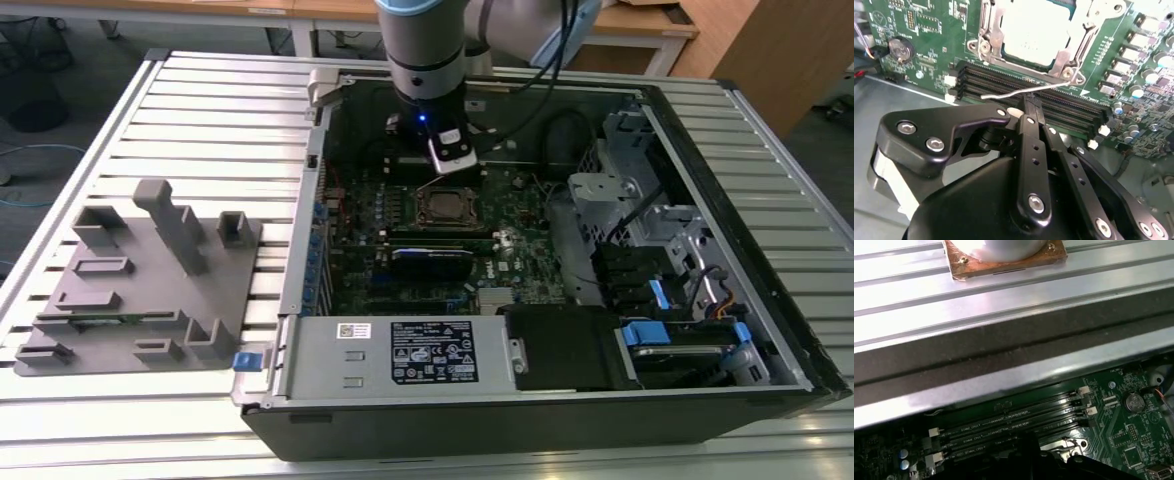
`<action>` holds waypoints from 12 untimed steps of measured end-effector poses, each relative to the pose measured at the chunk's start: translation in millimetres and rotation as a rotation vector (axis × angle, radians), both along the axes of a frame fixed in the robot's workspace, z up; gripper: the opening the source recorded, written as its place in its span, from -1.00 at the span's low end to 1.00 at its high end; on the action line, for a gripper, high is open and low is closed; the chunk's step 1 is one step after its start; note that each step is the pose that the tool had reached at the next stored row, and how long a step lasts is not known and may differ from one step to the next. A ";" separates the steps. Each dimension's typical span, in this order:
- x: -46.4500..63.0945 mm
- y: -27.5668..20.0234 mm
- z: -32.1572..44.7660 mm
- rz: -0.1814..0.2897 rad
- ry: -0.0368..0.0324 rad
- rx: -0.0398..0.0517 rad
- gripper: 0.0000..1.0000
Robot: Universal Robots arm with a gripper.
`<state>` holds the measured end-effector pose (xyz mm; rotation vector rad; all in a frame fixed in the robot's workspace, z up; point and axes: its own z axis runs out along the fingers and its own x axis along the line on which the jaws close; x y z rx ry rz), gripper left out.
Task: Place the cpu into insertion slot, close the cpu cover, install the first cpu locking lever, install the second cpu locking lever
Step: 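Install the first cpu locking lever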
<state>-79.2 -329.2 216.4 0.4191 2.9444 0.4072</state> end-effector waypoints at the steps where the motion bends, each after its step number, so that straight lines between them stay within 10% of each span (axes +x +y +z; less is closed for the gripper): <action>1: 1.6 -0.8 0.0 0.000 0.0037 0.0000 -0.79; 12: 17.3 -2.6 -0.6 0.000 0.0259 0.0000 -0.79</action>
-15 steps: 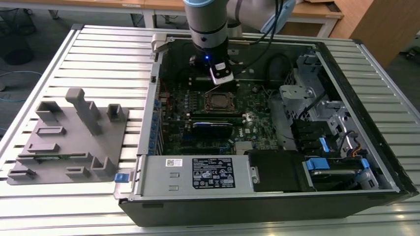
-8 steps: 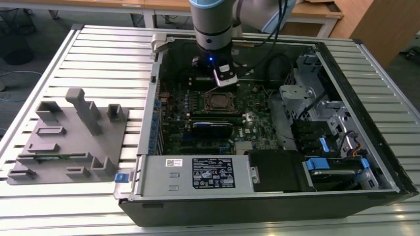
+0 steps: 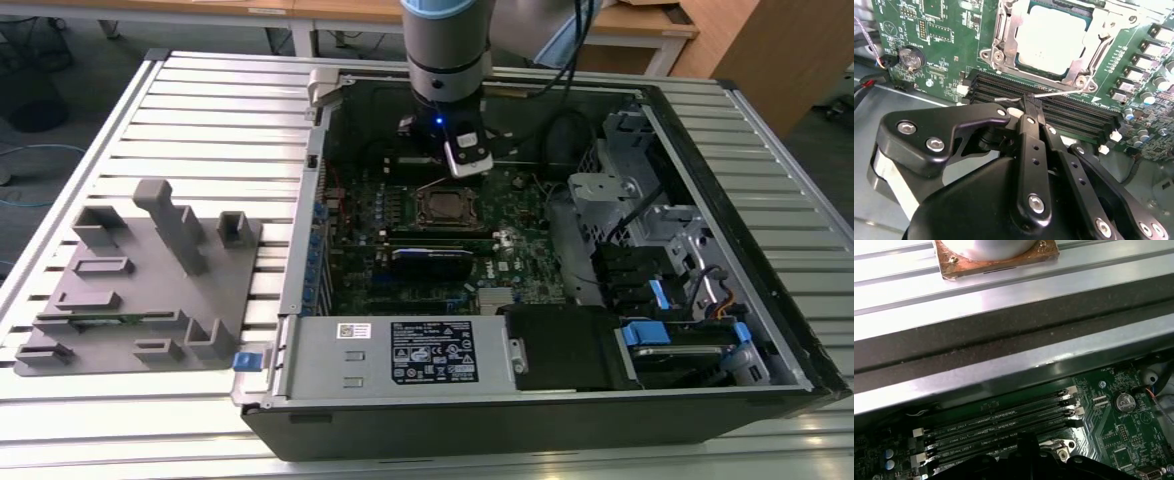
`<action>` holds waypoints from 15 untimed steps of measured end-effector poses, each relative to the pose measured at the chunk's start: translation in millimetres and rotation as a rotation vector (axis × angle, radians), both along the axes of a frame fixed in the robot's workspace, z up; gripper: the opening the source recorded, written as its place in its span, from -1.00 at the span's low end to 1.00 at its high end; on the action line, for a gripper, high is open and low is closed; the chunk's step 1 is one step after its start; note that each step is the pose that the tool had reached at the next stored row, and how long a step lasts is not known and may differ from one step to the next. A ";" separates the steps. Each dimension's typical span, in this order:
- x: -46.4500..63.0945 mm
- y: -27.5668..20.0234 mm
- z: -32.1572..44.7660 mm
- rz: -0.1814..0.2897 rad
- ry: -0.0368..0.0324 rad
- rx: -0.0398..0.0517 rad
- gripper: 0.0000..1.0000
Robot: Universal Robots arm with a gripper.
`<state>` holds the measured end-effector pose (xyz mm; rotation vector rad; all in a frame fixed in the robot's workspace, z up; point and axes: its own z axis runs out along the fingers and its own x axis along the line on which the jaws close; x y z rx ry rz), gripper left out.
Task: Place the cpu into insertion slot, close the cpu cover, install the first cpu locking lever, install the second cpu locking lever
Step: 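Install the first cpu locking lever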
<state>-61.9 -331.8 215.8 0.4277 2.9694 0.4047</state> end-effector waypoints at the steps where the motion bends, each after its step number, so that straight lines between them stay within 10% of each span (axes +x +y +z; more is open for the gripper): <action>1: 0.0 0.0 -0.5 0.000 0.0000 0.0001 -0.79; 15: 0.0 0.0 -9.2 0.001 0.0018 -0.0004 -0.79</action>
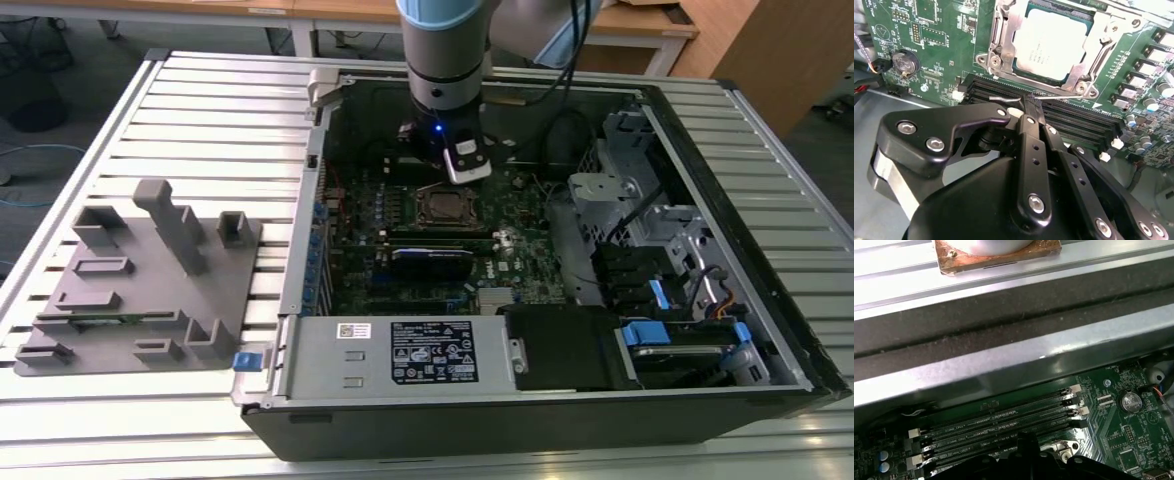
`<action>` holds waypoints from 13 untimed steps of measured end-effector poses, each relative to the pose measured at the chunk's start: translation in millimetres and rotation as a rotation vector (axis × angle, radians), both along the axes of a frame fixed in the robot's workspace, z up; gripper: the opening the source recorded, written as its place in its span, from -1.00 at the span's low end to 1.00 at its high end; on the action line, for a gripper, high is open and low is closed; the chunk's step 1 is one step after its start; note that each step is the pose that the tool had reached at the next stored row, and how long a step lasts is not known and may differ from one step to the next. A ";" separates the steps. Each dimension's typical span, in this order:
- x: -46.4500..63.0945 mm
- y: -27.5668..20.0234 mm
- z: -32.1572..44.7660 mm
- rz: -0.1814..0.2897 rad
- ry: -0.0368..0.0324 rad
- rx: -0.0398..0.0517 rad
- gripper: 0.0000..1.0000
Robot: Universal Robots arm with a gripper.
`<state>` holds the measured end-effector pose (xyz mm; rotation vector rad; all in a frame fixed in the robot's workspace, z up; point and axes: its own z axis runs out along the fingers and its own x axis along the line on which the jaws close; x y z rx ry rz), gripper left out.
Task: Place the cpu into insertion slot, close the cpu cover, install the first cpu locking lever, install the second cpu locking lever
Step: 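Install the first cpu locking lever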
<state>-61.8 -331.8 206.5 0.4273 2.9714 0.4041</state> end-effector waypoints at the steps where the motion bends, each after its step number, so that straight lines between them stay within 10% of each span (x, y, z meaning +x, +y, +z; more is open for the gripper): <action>1: 0.0 0.0 -0.6 0.000 0.0002 -0.0003 -0.79; 13: 0.7 2.5 -8.0 0.001 0.0114 -0.0262 -0.79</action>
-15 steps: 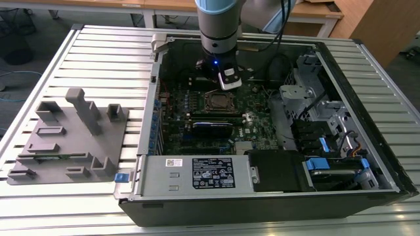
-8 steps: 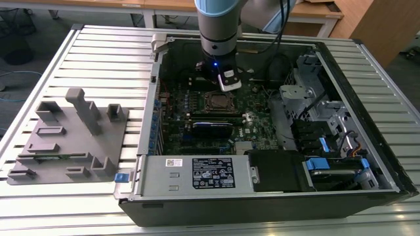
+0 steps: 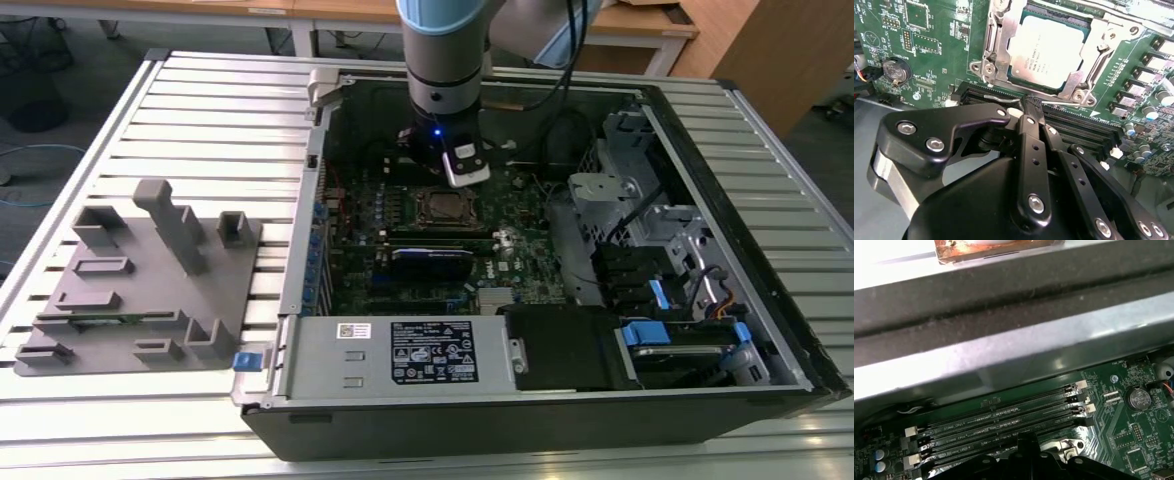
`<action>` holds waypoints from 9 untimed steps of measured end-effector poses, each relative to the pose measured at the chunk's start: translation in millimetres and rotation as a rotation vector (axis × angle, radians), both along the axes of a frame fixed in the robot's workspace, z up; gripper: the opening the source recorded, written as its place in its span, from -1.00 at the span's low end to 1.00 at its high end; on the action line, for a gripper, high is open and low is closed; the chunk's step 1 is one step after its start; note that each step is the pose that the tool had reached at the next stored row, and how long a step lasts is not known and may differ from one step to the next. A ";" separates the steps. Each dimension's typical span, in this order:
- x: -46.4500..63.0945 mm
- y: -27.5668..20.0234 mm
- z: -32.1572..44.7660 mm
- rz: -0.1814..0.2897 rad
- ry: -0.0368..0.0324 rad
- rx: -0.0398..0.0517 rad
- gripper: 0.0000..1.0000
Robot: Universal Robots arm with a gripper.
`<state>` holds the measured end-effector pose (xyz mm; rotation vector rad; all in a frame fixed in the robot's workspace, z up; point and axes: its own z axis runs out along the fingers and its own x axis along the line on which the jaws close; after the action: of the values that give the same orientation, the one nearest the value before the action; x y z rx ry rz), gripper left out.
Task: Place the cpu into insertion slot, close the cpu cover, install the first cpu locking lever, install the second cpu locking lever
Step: 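Install the first cpu locking lever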
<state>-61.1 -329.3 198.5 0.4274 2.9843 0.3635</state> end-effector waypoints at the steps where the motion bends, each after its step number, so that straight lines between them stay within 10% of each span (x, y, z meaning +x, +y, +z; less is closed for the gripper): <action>1: 0.5 0.4 -0.2 0.000 0.0008 -0.0017 -0.79; 9: 2.1 2.5 -0.2 0.000 0.0028 -0.0048 -0.79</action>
<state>-59.0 -326.8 198.3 0.4281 2.9871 0.3559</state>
